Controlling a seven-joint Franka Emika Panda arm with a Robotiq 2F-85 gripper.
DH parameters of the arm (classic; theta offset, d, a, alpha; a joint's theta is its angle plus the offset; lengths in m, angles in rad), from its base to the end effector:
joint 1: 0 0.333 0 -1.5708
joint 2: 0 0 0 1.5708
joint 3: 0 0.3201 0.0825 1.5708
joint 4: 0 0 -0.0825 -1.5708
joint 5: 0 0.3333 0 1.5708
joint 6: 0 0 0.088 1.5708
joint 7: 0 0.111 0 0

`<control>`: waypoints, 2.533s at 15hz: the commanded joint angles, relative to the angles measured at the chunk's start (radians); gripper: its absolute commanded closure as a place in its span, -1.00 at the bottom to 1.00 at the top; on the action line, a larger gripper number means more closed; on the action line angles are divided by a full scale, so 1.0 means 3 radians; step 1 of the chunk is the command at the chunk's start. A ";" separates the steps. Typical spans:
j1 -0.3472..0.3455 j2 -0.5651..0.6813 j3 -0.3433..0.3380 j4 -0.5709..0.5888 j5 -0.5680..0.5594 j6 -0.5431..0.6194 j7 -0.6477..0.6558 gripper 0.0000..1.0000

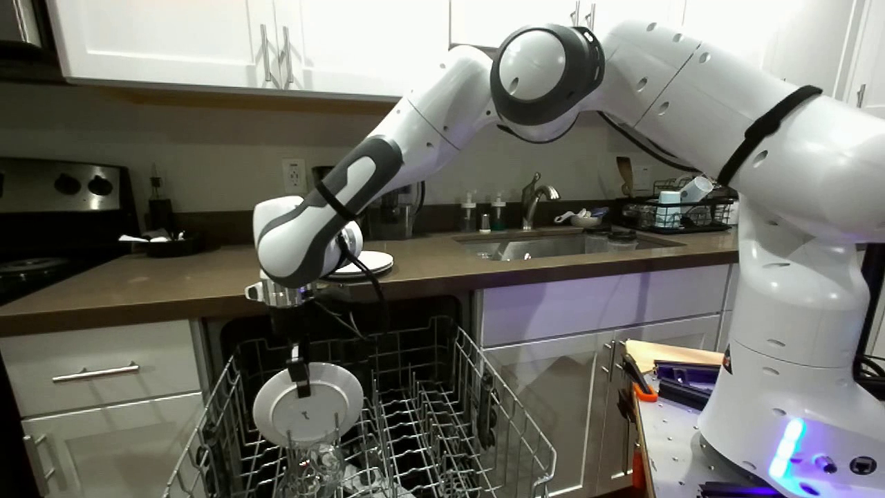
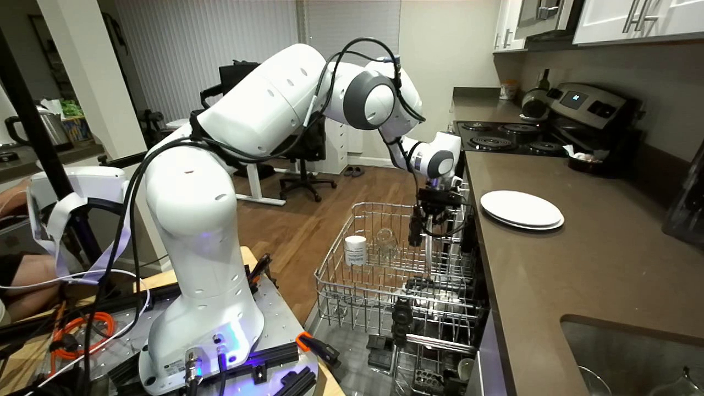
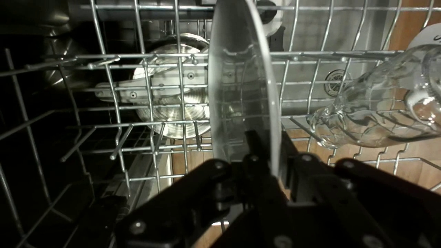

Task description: Move the plate to the right into the dishwasher

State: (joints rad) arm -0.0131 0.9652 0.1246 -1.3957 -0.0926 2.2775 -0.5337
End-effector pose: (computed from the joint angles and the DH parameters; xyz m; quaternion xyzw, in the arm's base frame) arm 0.6804 0.0554 0.1540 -0.9454 -0.3231 0.0331 0.0256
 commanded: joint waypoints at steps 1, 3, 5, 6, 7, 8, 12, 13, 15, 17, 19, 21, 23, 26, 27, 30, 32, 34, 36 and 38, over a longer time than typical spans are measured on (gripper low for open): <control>-0.0078 -0.0305 0.0102 -0.0177 0.0024 -0.0267 -0.0093 0.81; -0.0060 -0.0453 0.0090 -0.0263 0.0010 -0.0361 -0.0087 0.81; -0.0018 -0.0625 0.0051 -0.0365 -0.0028 -0.0470 -0.0039 0.81; -0.0010 -0.0707 0.0045 -0.0413 -0.0031 -0.0520 -0.0028 0.81; 0.0006 -0.0803 0.0040 -0.0475 -0.0038 -0.0611 -0.0015 0.81; 0.0017 -0.0886 0.0041 -0.0524 -0.0037 -0.0691 -0.0011 0.81; 0.0054 -0.1277 0.0072 -0.0808 -0.0001 -0.1047 0.0000 0.81; 0.0078 -0.1384 0.0074 -0.0906 -0.0003 -0.1121 0.0034 0.81; 0.0112 -0.1599 0.0081 -0.1123 -0.0005 -0.1183 0.0089 0.81; 0.0139 -0.1833 0.0089 -0.1411 0.0007 -0.1080 0.0145 0.81; 0.0163 -0.2058 0.0097 -0.1714 0.0020 -0.0940 0.0208 0.81; 0.0175 -0.2285 0.0108 -0.2043 0.0052 -0.0733 0.0265 0.81; 0.0179 -0.2494 0.0119 -0.2389 0.0105 -0.0453 0.0304 0.81; 0.0181 -0.2753 0.0113 -0.2892 0.0189 0.0033 0.0317 0.81; 0.0174 -0.2827 0.0112 -0.3058 0.0247 0.0200 0.0296 0.81; 0.0153 -0.3022 0.0092 -0.3477 0.0453 0.0587 0.0205 0.81; 0.0135 -0.3149 0.0075 -0.3693 0.0699 0.0769 0.0109 0.81; 0.0135 -0.3242 0.0045 -0.3848 0.1012 0.0902 -0.0023 0.81; 0.0157 -0.3302 0.0000 -0.3947 0.1289 0.0968 -0.0200 0.81; 0.0183 -0.3310 -0.0040 -0.3986 0.1547 0.0972 -0.0504 0.81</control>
State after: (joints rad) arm 0.0389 0.0239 0.1240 -2.5446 0.2662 2.5420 -0.5634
